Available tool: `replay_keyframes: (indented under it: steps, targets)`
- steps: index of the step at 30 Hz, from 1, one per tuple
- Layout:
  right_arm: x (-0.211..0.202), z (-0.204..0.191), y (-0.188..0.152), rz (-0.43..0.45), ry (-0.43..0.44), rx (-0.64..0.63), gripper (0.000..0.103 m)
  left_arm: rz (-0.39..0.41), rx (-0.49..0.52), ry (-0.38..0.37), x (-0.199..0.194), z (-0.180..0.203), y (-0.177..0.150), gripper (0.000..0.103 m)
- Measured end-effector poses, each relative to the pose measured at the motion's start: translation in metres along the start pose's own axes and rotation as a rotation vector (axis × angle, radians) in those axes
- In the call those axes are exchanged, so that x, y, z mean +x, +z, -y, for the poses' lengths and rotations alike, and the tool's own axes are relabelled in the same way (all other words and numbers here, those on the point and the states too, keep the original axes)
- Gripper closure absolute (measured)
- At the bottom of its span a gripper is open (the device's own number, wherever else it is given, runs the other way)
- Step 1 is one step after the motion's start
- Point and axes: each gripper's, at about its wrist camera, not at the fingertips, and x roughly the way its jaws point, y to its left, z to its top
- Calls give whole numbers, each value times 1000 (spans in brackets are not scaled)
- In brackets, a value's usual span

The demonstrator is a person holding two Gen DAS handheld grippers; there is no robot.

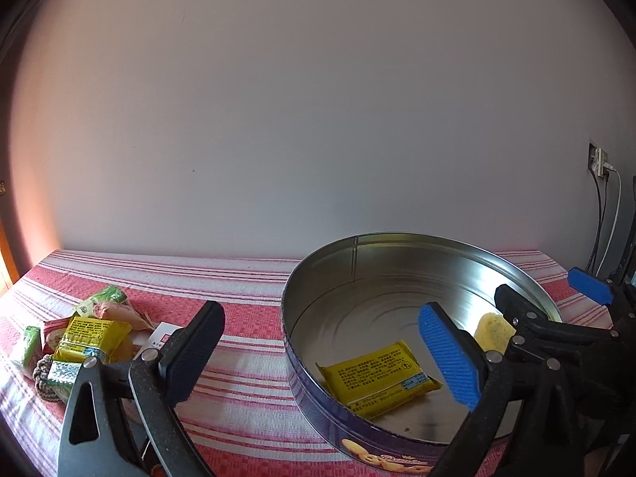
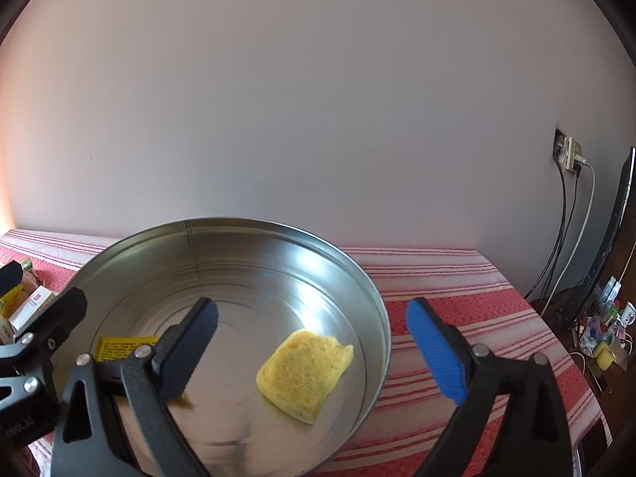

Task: Organize objects
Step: 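Open both grippers to drop the sponge and yellow packet into the tin, then grasp the black box with the right gripper while the left gripper reaches the green packet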

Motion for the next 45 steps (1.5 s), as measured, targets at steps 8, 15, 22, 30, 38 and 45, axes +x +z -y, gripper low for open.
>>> replay_keyframes:
  steps: [8,15,22,30,38,45]
  targets:
    - [-5,1,1,26,10,12,4,36,-7,48,-22,-12,-3,4]
    - [-39,32,4,196,-122,155,0,37,-16,72,-37,-27,-10,4]
    - [-35,72,-9,110,-127,359,0,59,15,107,-44,-30,-13,4]
    - [-48,64,-18,79,-112,396,0,30,-4,106,-47,-38,-13,4]
    - [-61,46,-22,111,-144,357,0,28,-3,108,-54,-40,-13,4]
    - [-74,31,-27,110,-115,360,0,29,-4,96,-65,-60,-16,4]
